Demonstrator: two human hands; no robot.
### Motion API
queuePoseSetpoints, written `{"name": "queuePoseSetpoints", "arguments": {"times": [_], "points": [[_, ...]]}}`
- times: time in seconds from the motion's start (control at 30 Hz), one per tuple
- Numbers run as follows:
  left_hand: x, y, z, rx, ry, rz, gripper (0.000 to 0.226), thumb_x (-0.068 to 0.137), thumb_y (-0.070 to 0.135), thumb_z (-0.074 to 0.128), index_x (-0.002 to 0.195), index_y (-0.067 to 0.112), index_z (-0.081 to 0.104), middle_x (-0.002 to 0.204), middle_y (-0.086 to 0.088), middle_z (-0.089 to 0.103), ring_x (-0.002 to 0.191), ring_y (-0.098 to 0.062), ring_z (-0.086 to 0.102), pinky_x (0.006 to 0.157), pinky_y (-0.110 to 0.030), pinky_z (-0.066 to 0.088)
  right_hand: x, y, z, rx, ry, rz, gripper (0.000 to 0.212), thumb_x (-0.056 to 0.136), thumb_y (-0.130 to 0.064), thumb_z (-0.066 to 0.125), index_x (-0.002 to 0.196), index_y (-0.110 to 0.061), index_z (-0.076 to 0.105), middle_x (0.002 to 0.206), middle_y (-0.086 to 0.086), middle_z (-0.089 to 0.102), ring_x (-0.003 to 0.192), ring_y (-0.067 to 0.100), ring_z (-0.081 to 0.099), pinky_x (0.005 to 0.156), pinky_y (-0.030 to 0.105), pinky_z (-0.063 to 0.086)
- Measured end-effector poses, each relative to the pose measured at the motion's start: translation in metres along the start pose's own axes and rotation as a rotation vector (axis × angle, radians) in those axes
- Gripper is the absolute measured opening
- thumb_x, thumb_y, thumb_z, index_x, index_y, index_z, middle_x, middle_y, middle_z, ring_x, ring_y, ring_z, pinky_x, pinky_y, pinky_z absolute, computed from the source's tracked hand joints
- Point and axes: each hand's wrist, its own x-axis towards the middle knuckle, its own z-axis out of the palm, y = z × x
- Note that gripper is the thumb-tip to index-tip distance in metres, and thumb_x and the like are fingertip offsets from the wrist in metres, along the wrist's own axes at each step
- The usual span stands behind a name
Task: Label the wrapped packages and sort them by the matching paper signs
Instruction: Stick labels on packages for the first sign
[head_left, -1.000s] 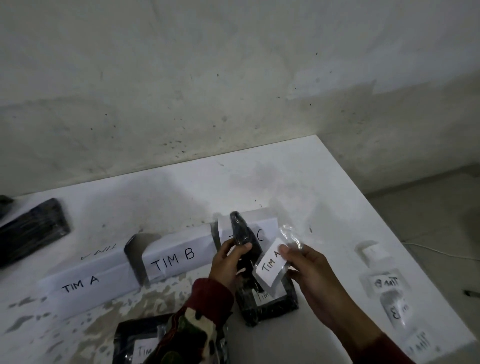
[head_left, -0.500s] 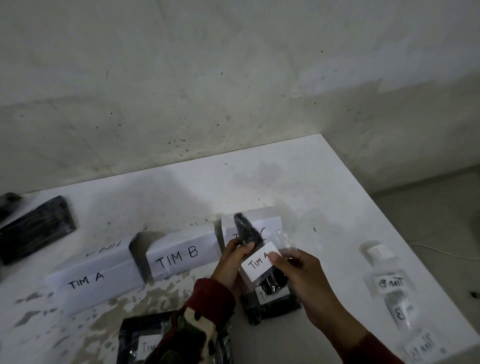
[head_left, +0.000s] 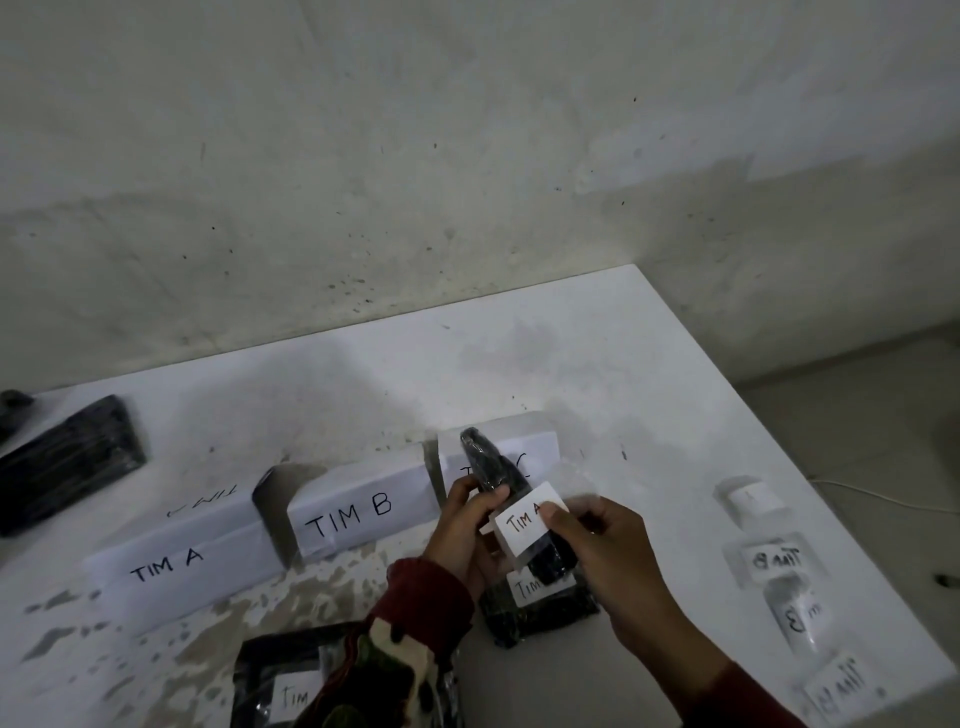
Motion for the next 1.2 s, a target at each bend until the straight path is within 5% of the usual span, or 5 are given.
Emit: {"name": "queuePoseSetpoints", "arguments": {"times": [0.23, 0.43, 0.73, 0.87, 1.2], "points": [[-0.003, 0.004, 0.004, 0.005, -0.035, 0.01, 0.068, 0.048, 0.016, 0.081, 0.11, 0.015, 0.052, 0.09, -0.012, 0.067, 0.077, -0.026, 0.066, 0.06, -0.035, 0.057, 0.0, 0.003, 0.002, -0.14, 0.03, -0.114, 0.009, 0.082, -0.015, 0.067, 0.084, -0.006, 0.065, 0.08, 0.0, 0.068, 0.074, 0.003, 0.063, 0.052, 0.006, 0.045], [0.002, 0.004, -0.005, 0.023, -0.046, 0.008, 0.049, 0.072, -0.017, 0.055, 0.103, 0.021, 0.055, 0.079, -0.011, 0.073, 0.076, -0.032, 0.066, 0.069, -0.041, 0.055, 0.003, 0.003, -0.005, -0.2, 0.011, -0.107, 0.006, 0.083, -0.02, 0.066, 0.08, -0.014, 0.064, 0.082, 0.001, 0.067, 0.079, 0.01, 0.064, 0.062, 0.016, 0.048], [0.0, -0.001, -0.004, 0.049, -0.059, 0.046, 0.043, 0.076, -0.01, 0.059, 0.108, 0.018, 0.055, 0.078, -0.007, 0.074, 0.074, -0.023, 0.069, 0.063, -0.037, 0.057, 0.001, -0.001, -0.008, -0.013, -0.033, -0.014, 0.007, 0.078, -0.017, 0.071, 0.083, -0.012, 0.069, 0.083, 0.004, 0.072, 0.08, 0.015, 0.068, 0.066, 0.019, 0.053], [-0.003, -0.005, 0.0, 0.213, 0.014, 0.175, 0.057, 0.064, 0.009, 0.074, 0.116, 0.017, 0.054, 0.105, -0.01, 0.067, 0.102, -0.027, 0.062, 0.09, -0.04, 0.05, -0.003, 0.002, -0.003, -0.055, -0.019, -0.046, 0.015, 0.074, -0.025, 0.074, 0.082, -0.014, 0.069, 0.074, -0.006, 0.069, 0.066, -0.003, 0.064, 0.053, 0.004, 0.044], [-0.001, -0.006, -0.005, 0.157, -0.072, 0.157, 0.038, 0.071, 0.001, 0.068, 0.102, 0.019, 0.057, 0.087, -0.008, 0.071, 0.072, -0.021, 0.07, 0.058, -0.029, 0.057, -0.001, -0.002, -0.007, 0.123, -0.055, 0.033, 0.014, 0.086, -0.015, 0.061, 0.079, -0.012, 0.073, 0.077, 0.003, 0.075, 0.074, 0.015, 0.071, 0.066, 0.023, 0.054]]}}
